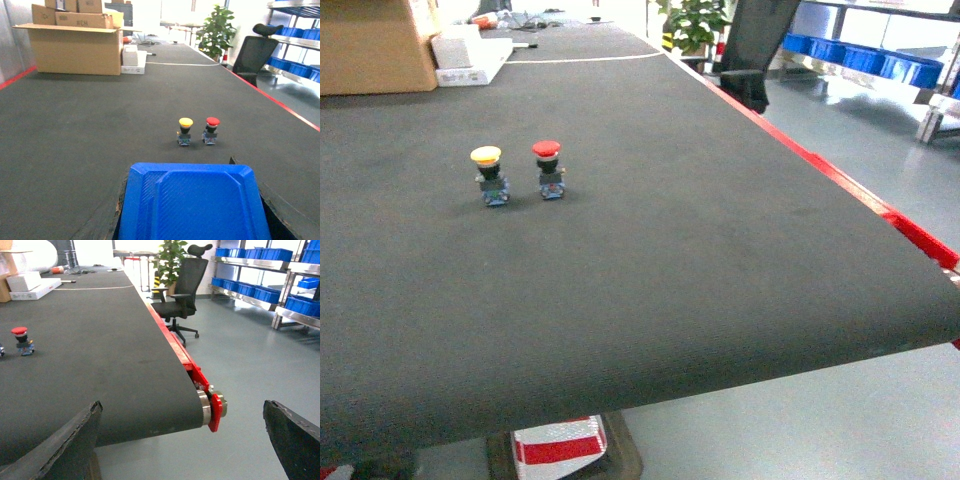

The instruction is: Pick blue part to blue bin on bottom shelf

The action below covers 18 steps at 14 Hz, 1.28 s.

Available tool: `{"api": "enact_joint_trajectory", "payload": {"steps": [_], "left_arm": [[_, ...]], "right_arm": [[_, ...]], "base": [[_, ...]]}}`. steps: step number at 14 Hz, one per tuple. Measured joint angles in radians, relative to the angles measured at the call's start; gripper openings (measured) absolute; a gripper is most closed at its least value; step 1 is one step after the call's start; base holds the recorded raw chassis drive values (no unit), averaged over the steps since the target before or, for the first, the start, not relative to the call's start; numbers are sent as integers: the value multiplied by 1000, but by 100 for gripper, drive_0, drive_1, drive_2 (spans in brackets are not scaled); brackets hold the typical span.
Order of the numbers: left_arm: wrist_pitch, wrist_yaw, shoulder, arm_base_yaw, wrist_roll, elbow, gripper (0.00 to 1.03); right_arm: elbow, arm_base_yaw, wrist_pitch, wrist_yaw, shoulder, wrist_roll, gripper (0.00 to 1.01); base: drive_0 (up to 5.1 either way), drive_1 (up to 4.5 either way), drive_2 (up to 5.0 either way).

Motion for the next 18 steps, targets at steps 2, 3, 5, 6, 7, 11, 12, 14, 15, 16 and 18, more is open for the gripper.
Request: {"api": "enact_joint_trajectory", "payload": {"steps": [2,3,5,6,7,11,12,14,15,16,18], "left_arm": [[0,0,0,0,0,0,45],[0,0,0,0,0,0,45],[0,0,0,0,0,0,45],[0,0,0,0,0,0,45],[0,0,0,0,0,0,45],[-1,1,0,0,0,0,45],[0,0,0,0,0,0,45],[0,0,0,0,0,0,45],[0,1,0,0,0,0,45],[0,0,0,0,0,0,44],[0,1,0,0,0,0,44]], "right_arm": [[0,0,0,0,0,0,98],[0,0,0,0,0,0,98],[0,0,0,0,0,0,98],[0,0,0,0,0,0,98],[0,0,0,0,0,0,98],[0,0,0,0,0,0,98],[0,0,0,0,0,0,98],[0,0,0,0,0,0,98],[0,0,0,0,0,0,98],[0,0,0,0,0,0,98],[0,0,0,0,0,0,98]], "base": [[0,0,0],[0,0,0],[0,0,0],[0,0,0],[-153,-153,-153],[-153,-153,-153],[-153,-153,-153],[-153,-153,-153],[-153,-153,-153],[-153,-153,-153],[-151,-151,-151]]}}
